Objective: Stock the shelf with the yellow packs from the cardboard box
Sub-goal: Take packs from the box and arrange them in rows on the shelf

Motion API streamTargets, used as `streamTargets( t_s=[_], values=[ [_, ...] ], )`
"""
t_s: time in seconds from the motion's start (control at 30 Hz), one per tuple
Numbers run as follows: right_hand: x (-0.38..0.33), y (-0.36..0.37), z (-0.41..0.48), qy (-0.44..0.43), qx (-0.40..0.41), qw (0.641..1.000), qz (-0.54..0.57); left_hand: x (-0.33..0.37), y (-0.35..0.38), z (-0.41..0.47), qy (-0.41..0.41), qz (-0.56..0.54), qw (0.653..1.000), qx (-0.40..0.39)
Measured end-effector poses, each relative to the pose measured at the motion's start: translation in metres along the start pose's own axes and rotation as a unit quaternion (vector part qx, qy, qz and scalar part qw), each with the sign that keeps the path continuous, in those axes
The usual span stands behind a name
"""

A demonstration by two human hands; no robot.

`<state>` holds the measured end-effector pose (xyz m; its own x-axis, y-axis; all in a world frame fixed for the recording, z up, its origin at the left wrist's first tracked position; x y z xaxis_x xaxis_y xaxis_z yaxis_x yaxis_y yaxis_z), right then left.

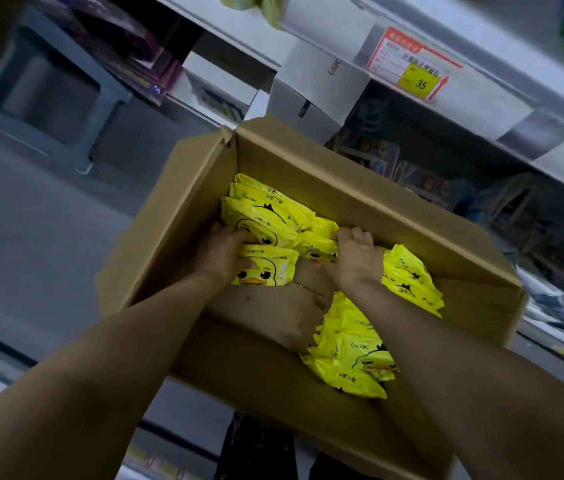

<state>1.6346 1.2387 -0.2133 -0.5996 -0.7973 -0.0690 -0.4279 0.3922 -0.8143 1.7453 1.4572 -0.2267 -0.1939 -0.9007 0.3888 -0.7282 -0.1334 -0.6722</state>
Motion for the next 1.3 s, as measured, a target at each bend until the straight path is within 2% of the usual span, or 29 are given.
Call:
streamTargets(
  t_s=[0.07,0.17,0.23,0.33,0.5,0.63,0.83,1.0,1.2,1.3],
  values=[
    [-0.001,0.001,0.000,0.009,0.034,0.999,0.008,-0.001,0.003,-0.001,-0.014,-0.021,1.000,-0.012],
    [0.001,-0.004,0.000,0.020,0.041,0.998,0.052,-0.001,0.005,-0.006,-0.045,-0.133,0.986,-0.090],
    [0.003,-0.011,-0.004,0.019,0.037,0.995,0.092,0.002,0.003,-0.012,-0.072,-0.144,0.978,-0.130],
    [0.005,-0.022,-0.017,-0.031,0.024,0.991,0.126,0.009,-0.004,-0.023,-0.101,-0.142,0.975,-0.135],
    [0.015,-0.053,-0.044,-0.096,-0.024,0.971,0.218,0.023,-0.021,-0.048,-0.085,-0.170,0.971,-0.148],
    [0.034,-0.084,-0.063,-0.110,0.001,0.954,0.278,0.038,-0.039,-0.074,-0.075,-0.199,0.968,-0.133],
    [0.074,-0.125,-0.090,-0.134,0.054,0.921,0.362,0.070,-0.089,-0.115,-0.046,-0.206,0.975,-0.062],
    [0.094,-0.149,-0.112,-0.148,0.037,0.925,0.347,0.116,-0.094,-0.134,-0.041,-0.198,0.976,-0.082],
    [0.136,-0.165,-0.125,-0.095,0.036,0.949,0.298,0.154,-0.092,-0.150,-0.026,-0.186,0.980,-0.061],
    [0.152,-0.177,-0.136,-0.106,0.042,0.927,0.357,0.175,-0.096,-0.164,-0.025,-0.183,0.981,-0.055]
  ],
)
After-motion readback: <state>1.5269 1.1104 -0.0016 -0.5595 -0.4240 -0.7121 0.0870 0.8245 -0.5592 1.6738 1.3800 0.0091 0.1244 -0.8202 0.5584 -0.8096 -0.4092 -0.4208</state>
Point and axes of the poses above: each hand's wrist, its own z-axis towards the middle knuckle, its own y-axis out of the palm, x = y × z, the point moved 2 cm from there along z, towards the middle knuckle, and after that the axes turned 1 degree about -x, right-handed, at the moved point
